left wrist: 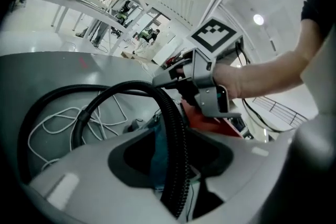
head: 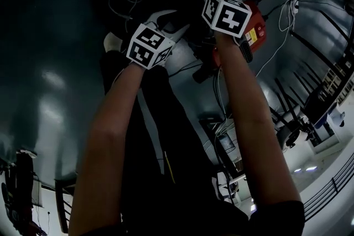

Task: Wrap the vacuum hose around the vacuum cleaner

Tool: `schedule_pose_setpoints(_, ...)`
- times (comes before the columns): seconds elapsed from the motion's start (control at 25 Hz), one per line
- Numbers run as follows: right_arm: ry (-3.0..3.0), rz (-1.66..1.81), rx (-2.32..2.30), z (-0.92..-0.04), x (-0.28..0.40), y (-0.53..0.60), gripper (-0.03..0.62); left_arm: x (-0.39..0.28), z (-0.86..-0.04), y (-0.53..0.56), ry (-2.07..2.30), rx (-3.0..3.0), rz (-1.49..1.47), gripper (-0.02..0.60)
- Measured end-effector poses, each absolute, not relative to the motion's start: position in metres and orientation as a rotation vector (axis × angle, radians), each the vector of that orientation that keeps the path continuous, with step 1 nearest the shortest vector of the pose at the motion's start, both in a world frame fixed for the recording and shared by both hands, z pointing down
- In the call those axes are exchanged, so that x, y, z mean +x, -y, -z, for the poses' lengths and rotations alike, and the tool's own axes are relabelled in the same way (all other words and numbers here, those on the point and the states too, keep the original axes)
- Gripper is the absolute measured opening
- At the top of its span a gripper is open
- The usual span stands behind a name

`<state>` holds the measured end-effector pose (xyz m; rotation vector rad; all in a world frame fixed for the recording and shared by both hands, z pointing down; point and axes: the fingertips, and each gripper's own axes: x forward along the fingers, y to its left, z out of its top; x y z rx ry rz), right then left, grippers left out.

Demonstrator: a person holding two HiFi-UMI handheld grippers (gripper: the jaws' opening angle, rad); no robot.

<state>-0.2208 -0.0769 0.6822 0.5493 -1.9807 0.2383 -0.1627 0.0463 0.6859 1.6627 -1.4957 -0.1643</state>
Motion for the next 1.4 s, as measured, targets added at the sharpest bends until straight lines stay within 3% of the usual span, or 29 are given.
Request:
schedule_pose_setpoints(0.68,1.792,-0.221,0.536,-0.727,-0.222,0.092,0.232,-0.135,-0.716,-0.033,1.382,1.693,0.252,0.238)
schedule_pose_setpoints(0.8,1.768,-0.201,0.532,-0.731,-0.22,0.093,0.23,-0.129,-0.715,-0.03,1.355,1.705,0.277,0.236)
schedule_pose_setpoints(0.92,1.748,-0.194,0.537,-0.733,-0.219,0.093,0.224,-0.124,-0.711,-0.028,1.302,1.748,0.293,0.177)
schedule_pose_setpoints(1.4,1.702,-0.164,0.582,-0.727,-0.214,0.095,0.225,-0.125,-0.688,-0.029,1.285,1.776,0.346,0.166)
